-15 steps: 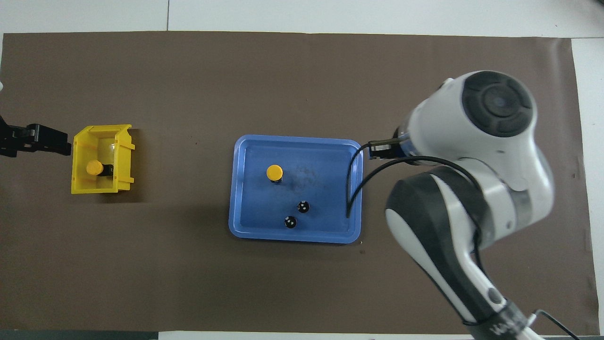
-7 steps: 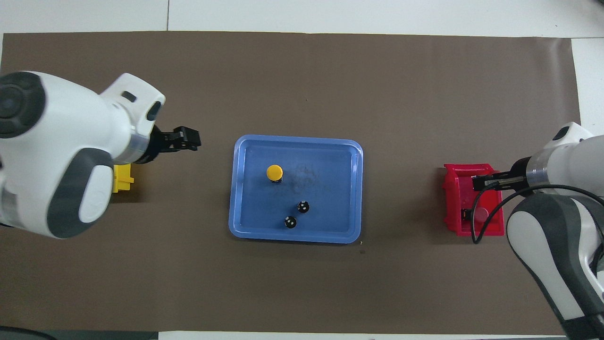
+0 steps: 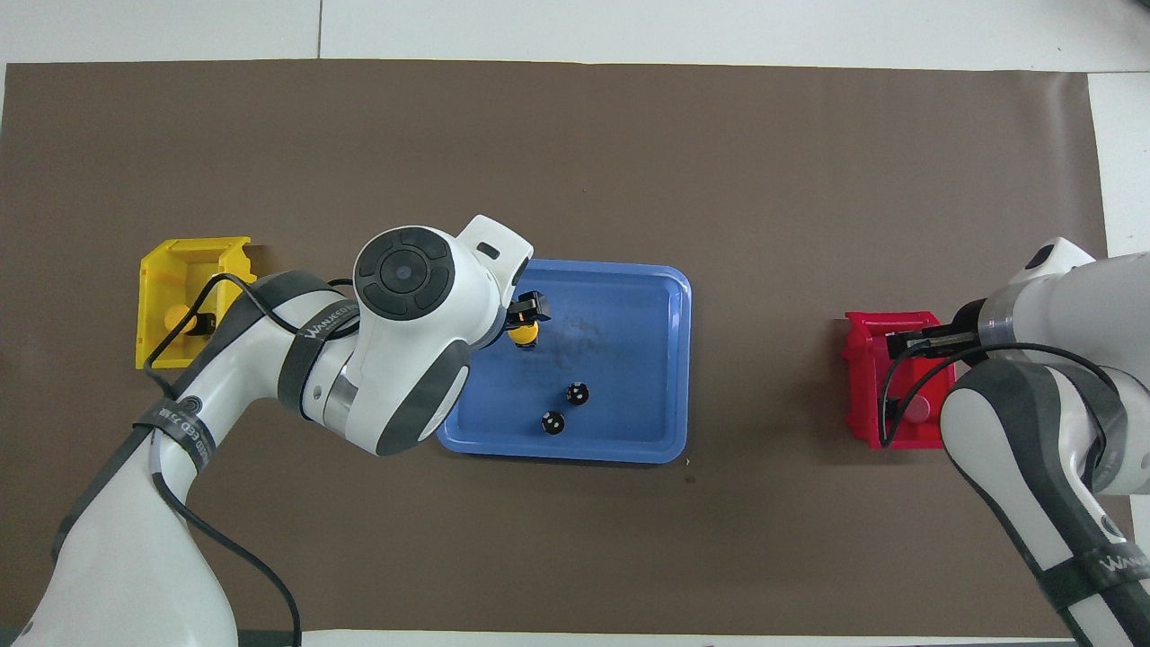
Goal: Sort red and yellow buttons by color
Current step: 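Grasp the last yellow button on the tray with the left gripper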
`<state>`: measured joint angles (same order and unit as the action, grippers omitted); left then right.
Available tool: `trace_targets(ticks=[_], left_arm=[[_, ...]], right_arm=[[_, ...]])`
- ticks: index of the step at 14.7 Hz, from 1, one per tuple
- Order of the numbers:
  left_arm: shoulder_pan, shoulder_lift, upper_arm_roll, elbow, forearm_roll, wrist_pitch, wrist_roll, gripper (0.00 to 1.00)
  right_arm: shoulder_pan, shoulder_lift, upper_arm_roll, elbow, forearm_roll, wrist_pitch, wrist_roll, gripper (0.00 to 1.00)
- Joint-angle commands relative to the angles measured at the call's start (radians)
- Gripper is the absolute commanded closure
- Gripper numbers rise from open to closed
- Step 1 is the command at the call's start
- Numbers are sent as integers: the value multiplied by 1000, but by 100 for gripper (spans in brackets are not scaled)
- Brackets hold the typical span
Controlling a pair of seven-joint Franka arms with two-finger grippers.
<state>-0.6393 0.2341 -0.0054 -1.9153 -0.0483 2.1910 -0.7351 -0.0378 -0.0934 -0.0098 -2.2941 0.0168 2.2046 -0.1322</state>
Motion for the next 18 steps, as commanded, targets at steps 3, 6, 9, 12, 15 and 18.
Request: trace_targets(ticks=[3, 6, 9, 12, 15, 18], left_arm=[[-53, 17, 21, 24, 2, 12, -35, 3], [-60, 39, 21, 32, 4, 21, -36, 6], [-65, 50, 21, 38, 4, 24, -38, 9], [-65, 56, 21, 39, 4, 26, -41, 29], [-89, 77, 21, 35, 21, 56, -104, 99], [-92, 77, 24, 61, 19, 36, -107, 99]], right_arm=[[-28, 29, 11, -30, 8, 52, -26, 88], [-22, 56, 11, -36, 8, 91, -24, 88], [-16, 76, 11, -51, 8, 109, -18, 88], [-16, 98, 11, -56, 8, 133, -20, 88], [-16, 98, 11, -56, 8, 130, -21, 78], [-16, 98, 11, -54, 8, 125, -21, 32]])
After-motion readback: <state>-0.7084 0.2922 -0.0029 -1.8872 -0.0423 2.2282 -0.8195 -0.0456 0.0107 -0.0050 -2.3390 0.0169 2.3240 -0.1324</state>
